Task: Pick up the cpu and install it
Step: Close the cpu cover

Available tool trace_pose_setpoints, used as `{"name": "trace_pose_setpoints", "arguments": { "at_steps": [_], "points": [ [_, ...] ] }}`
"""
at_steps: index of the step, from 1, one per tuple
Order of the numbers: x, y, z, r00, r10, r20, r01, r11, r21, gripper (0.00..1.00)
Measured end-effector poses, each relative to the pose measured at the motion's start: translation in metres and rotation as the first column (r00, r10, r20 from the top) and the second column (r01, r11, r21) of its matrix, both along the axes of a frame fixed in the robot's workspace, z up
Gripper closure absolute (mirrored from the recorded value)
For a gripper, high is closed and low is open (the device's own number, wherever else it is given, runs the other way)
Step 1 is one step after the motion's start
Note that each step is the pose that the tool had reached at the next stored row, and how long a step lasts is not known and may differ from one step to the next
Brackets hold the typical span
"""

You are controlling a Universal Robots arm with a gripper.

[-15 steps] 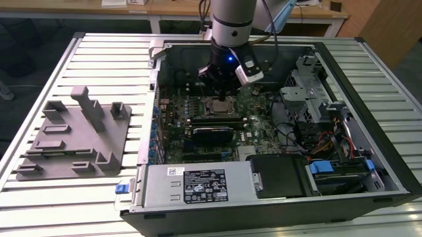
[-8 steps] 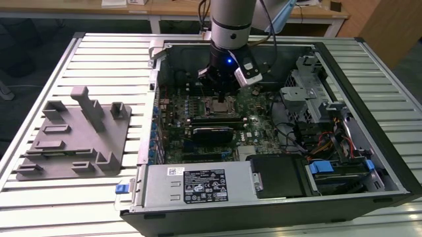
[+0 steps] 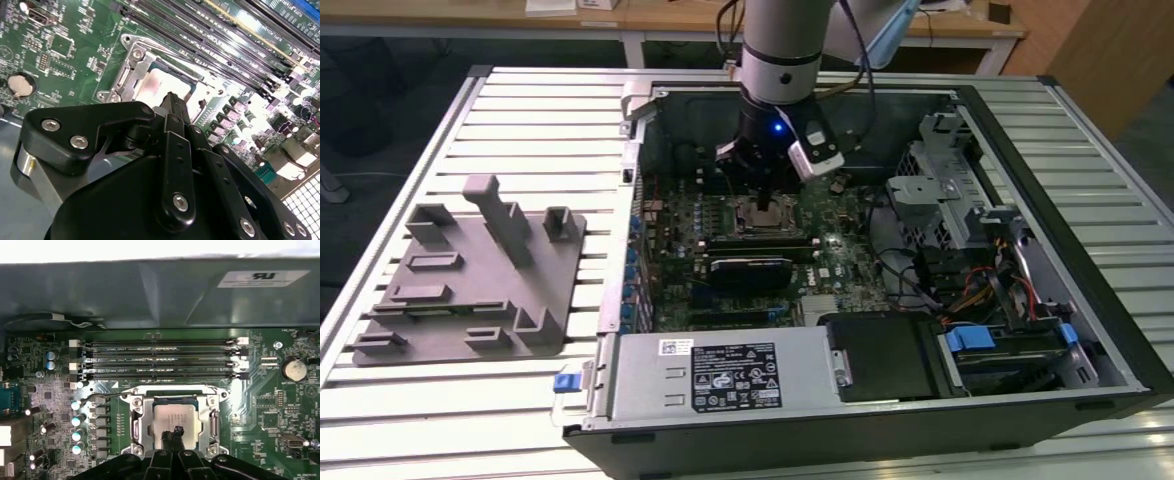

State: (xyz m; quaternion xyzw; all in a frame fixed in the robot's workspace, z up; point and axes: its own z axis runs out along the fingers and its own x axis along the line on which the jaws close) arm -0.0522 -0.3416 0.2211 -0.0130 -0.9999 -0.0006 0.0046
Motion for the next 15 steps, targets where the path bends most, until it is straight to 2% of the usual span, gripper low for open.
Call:
{"name": "trace_pose_setpoints", "arguments": {
  "at_steps": [9, 15],
  "points": [
    [-0.007, -0.0001, -0.0089, 1.0, 0.0, 0.0, 0.0, 1.0, 0.0017, 0.89],
    [-0.012, -0.0001, -0.0114, 1.0, 0.0, -0.0001, 0.0, 1.0, 0.002, 0.89]
  ]
}}
